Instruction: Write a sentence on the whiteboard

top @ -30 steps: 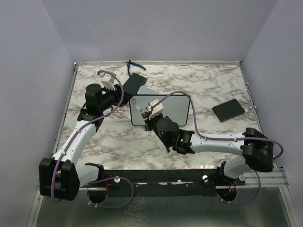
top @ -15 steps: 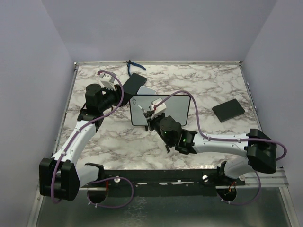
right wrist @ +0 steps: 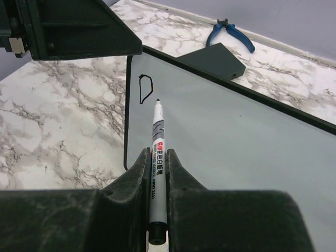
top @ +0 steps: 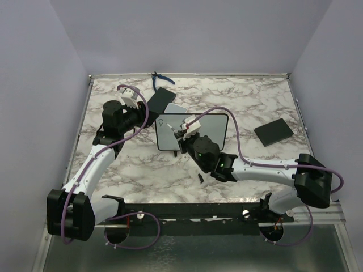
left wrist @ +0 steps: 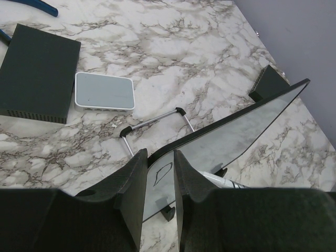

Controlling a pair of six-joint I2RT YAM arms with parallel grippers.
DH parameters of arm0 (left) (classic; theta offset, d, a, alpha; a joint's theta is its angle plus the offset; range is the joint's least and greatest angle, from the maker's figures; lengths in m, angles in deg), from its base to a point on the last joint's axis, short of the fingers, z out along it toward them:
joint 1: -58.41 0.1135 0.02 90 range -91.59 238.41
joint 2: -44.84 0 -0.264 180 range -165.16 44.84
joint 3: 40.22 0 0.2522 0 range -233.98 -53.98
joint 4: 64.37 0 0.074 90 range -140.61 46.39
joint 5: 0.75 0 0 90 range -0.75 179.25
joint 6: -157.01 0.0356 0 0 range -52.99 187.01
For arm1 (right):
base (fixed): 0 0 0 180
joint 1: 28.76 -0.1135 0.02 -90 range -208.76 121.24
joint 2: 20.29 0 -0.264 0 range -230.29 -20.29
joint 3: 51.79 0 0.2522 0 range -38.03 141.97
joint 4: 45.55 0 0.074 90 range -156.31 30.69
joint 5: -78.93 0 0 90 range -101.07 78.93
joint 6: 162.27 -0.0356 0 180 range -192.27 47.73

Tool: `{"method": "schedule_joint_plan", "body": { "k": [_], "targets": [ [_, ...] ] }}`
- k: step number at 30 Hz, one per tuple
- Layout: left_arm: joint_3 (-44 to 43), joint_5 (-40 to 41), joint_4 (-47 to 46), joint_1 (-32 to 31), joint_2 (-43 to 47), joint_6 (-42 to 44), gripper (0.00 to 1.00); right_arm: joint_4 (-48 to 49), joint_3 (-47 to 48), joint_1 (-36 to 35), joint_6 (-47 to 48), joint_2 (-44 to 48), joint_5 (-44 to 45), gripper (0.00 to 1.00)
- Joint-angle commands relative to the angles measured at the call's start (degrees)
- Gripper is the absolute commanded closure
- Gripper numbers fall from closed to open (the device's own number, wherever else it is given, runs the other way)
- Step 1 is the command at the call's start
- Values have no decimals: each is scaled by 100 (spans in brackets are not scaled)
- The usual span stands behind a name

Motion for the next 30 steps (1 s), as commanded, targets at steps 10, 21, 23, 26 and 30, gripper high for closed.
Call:
{"method": "schedule_joint_plan", "body": {
  "k": [10, 21, 23, 26, 30],
  "targets": [
    [113, 122, 145, -37, 162, 87, 73, 339, -159, 144, 232, 121, -469, 100],
    [105, 107, 166, -42, 144, 85, 73, 453, -219, 143, 405, 85, -258, 100],
    [98, 105, 166, -38, 128, 81, 73, 432, -202, 144, 461, 55, -257, 100],
    [104, 104, 168, -38, 140, 79, 73, 435, -198, 144, 475, 34, -334, 100],
    [97, 105, 163, -42, 146, 85, 73, 484, -186, 140, 509, -54, -497, 100]
  ]
}}
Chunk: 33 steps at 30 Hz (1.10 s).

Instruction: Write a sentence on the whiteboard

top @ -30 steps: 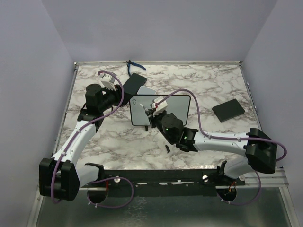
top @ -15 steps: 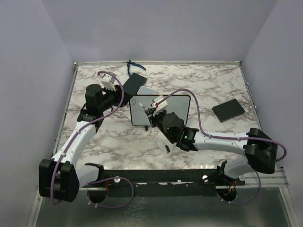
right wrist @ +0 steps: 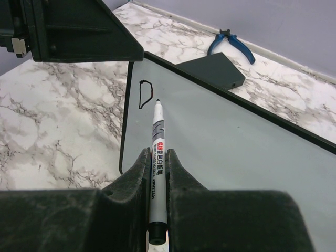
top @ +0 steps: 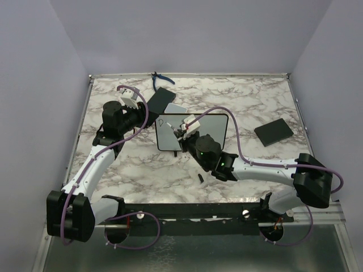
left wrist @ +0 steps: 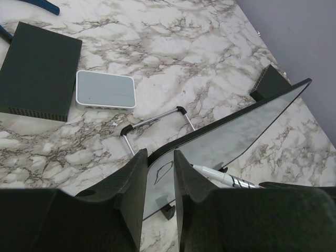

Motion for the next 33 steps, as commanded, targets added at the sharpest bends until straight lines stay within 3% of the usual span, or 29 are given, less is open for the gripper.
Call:
{"method": "schedule_joint_plan", "body": {
  "k": [1, 33],
  "targets": [
    [70, 56, 115, -28, 88, 77, 73, 252, -76, 12, 118, -66, -228, 100],
    [61, 48, 111, -26, 94, 81, 73, 330, 69, 9, 57, -375, 453, 100]
  ]
}}
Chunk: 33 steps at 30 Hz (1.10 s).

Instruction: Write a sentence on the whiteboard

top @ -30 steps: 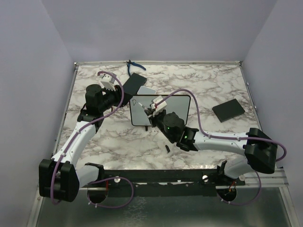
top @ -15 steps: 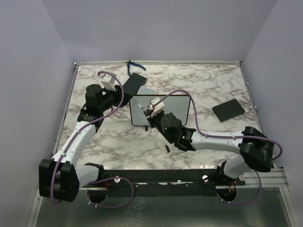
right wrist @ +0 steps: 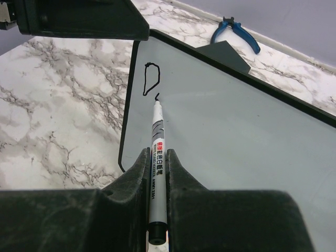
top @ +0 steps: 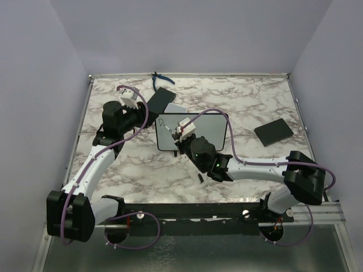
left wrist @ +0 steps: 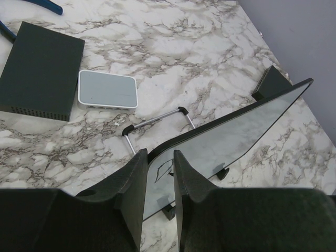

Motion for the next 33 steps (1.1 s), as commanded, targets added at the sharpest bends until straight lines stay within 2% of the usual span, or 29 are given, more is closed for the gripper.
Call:
{"method": "schedule_joint_plan", "body": {
  "k": [1, 33],
  "targets": [
    [61, 3, 101, -26, 94, 81, 73, 196, 28, 11, 33, 50, 422, 100],
    [59, 3, 94, -34, 138, 66, 73, -126, -175, 7, -378, 59, 358, 100]
  ]
}}
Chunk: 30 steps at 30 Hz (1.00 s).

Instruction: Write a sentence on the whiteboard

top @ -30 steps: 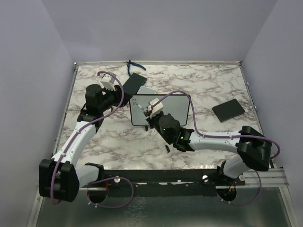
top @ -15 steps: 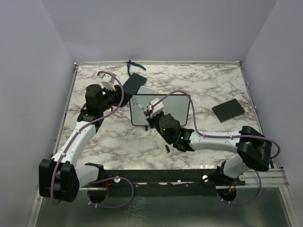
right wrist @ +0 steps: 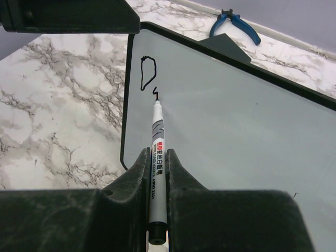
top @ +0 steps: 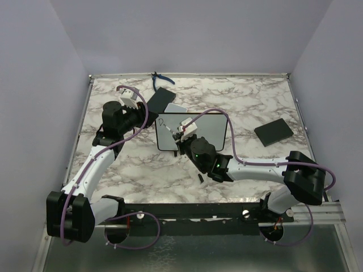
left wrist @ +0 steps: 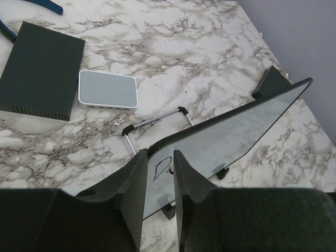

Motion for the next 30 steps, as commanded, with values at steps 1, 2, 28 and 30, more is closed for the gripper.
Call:
{"method": "schedule_joint_plan", "body": {
  "k": [1, 2, 28, 30],
  "targets": [
    [61, -15, 63, -34, 110, 68, 73, -127, -118, 7, -102, 52, 232, 100],
    [61, -14, 61, -29, 110, 64, 73, -131, -127, 6, -109, 45, 232, 100],
    [61, -32, 60, -34, 118, 59, 73, 367, -110, 6, 68, 130, 493, 100],
    [62, -31, 62, -35, 123, 56, 73, 362, -129, 6, 80, 151, 539, 100]
  ]
}}
